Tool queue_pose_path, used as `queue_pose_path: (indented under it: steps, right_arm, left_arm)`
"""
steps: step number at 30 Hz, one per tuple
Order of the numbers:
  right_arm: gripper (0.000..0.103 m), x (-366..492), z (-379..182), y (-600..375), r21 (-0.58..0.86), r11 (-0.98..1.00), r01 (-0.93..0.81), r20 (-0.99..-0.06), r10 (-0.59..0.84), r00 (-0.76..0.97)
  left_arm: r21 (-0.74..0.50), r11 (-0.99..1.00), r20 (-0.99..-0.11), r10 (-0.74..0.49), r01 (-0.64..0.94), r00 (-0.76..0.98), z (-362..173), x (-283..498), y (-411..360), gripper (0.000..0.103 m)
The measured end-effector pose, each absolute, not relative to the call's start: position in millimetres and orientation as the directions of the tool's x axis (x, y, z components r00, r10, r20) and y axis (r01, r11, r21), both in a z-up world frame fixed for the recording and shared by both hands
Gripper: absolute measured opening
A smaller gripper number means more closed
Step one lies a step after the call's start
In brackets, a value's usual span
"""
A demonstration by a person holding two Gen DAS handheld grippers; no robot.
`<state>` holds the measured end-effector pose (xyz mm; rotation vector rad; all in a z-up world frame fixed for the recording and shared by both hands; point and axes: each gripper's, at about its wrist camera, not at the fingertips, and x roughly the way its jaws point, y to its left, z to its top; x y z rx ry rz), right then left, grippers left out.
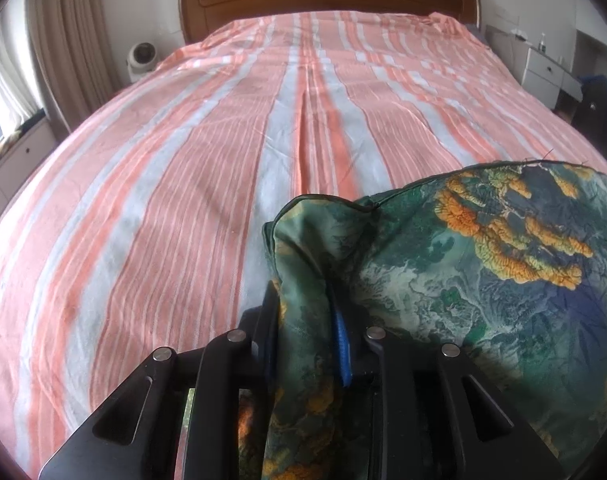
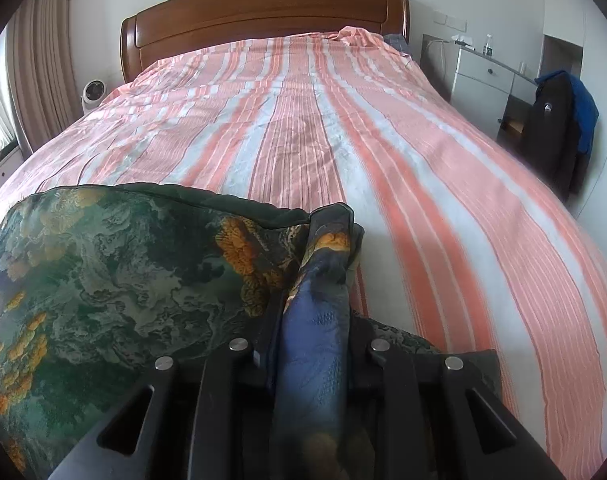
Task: Fold large clothes
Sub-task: 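Fold the held hem up over the jacket toward the collar with both grippers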
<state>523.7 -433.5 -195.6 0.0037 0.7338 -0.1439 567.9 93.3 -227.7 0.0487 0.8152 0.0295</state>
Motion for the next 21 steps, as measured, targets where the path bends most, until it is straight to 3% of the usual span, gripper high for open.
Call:
queue_pose_path:
  steps: [19, 21]
  right_arm:
    - [0.028, 523.9, -195.7, -436.7, -0.029, 0.991, 0.134, -0.663, -0.119, 0.739]
    - [0.029, 523.5, -196.1, -436.8, -0.029, 0.991, 0.134, -0.663, -0.119, 0.739]
  left_arm:
    - [0.131, 0.991, -0.711, 0.108, -0.019, 0.695, -228.8, 566.1, 85.3, 0.026]
    - [0.147, 0.989, -0.706, 0.125, -0.029, 0.697, -228.0, 565.3, 84.5, 0.031]
